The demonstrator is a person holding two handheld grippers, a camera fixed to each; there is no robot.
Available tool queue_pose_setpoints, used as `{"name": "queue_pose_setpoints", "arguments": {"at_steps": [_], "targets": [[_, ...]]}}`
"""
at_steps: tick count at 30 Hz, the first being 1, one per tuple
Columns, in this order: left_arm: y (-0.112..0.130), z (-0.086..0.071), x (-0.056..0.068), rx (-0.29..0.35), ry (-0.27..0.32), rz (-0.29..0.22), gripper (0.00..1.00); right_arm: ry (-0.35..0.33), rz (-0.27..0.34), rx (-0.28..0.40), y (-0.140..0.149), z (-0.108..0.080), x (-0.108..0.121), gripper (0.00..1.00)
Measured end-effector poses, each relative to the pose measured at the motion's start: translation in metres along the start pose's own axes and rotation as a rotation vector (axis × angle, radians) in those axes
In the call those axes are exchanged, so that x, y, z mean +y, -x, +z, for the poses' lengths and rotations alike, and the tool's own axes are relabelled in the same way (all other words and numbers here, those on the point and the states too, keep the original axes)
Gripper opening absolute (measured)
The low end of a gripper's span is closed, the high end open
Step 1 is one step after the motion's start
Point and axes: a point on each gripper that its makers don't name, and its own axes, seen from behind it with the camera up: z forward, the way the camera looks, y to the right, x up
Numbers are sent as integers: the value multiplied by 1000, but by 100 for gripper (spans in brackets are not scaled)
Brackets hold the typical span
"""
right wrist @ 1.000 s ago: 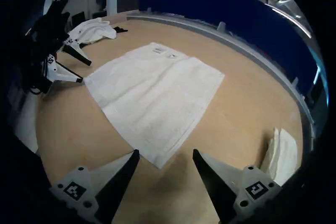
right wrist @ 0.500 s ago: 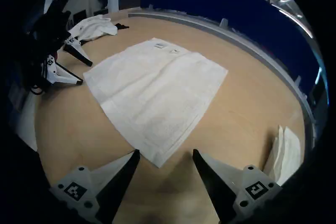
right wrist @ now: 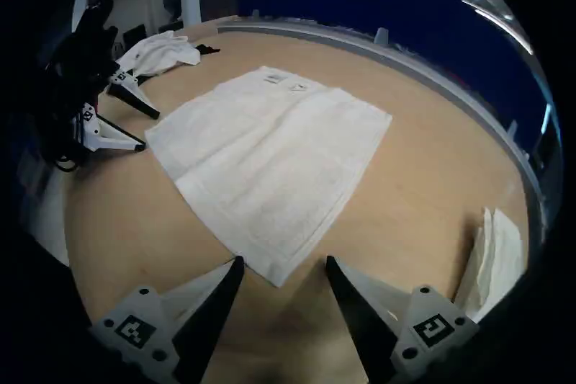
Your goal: Fold towel
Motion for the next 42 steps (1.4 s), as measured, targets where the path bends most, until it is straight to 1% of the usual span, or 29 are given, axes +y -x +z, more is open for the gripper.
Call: {"name": "queue_pose_setpoints", "arguments": {"at_steps": [2,4,6,8,10,14,18,20,22,24,26,30,32,34,36,40,42], "targets": [[0,-1,0,-3,-1,-1,89,-2,1,-1,0,0,0,88],[0,-2,0,-9,-1,-1,83,-6,-2,-2,0,0,-2,84],[0,-3,0,-13,0,1,81,-10,-4,-3,0,-1,-3,43],[0,-3,2,-16,3,7,79,-13,-5,-5,0,-1,-4,80],[0,-4,3,-21,4,10,77,-16,-7,-7,0,-1,-4,79],[0,-3,6,-28,11,18,68,-18,-9,-8,0,-1,-5,76],[-1,-2,9,-31,17,25,58,-24,-9,-9,-1,0,-7,72],[-1,-1,10,-35,18,25,55,-26,-11,-9,-1,0,-8,69],[-1,-1,11,-36,17,24,52,-27,-10,-11,-1,0,-8,63],[-1,0,10,-39,15,22,47,-28,-10,-13,-1,0,-8,53],[-1,0,9,-41,12,21,38,-29,-9,-14,-1,-1,-8,50],[-1,1,6,-47,2,17,27,-30,-4,-20,-1,-2,-8,48],[-1,1,5,-49,-6,19,22,-30,-2,-24,-1,-2,-7,31],[-1,1,5,-50,-7,20,16,-34,4,-25,-1,-2,-8,26],[-2,1,6,-51,-9,19,11,-39,7,-27,-2,-2,-8,23],[-2,-1,9,-52,-6,9,10,-45,5,-28,-3,-3,-10,18],[-3,-3,10,-53,-2,2,9,-45,3,-26,-3,-4,-11,18]]}}
